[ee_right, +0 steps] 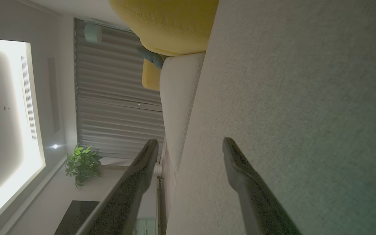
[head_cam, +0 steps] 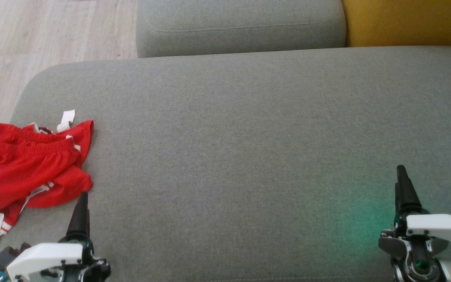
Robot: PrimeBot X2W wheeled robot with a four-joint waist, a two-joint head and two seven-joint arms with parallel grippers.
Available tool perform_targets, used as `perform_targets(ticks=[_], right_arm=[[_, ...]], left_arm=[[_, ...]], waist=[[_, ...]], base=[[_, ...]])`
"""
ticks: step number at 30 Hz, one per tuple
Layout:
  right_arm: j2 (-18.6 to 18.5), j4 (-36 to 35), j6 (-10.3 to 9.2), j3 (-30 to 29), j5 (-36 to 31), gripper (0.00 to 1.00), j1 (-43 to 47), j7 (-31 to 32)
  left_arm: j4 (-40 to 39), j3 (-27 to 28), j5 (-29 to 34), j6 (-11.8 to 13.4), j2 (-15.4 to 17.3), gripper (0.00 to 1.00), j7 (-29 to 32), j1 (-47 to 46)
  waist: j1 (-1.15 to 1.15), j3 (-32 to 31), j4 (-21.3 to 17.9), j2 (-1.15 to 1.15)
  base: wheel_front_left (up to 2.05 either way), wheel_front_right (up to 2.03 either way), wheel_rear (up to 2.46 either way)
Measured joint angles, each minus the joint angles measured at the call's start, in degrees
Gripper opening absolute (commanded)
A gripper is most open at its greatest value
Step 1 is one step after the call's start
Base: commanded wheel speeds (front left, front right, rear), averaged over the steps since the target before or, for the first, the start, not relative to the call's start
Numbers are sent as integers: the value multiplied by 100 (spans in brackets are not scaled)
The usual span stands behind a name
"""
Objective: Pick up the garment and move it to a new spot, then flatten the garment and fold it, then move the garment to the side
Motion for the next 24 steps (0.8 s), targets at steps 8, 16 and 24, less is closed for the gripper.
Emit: perform_targets(ticks=[8, 16, 24], right_arm=[[-5, 149, 0, 186, -626, 100, -24, -107], [-35, 245, 0, 363, -1247, 100, -245, -261], [-81, 361, 0, 461, -1790, 100, -254, -356]], left_arm=[[-5, -10, 818, -1, 1, 100, -140, -75], [-33, -45, 1579, 11, 3, 100, -247, -83], [-92, -180, 2192, 131, 21, 100, -374, -153]], waist=[[0, 3, -16, 0], [0, 5, -36, 0], [0, 6, -55, 0]], base=[[0, 0, 0], [0, 0, 0], [0, 0, 0]])
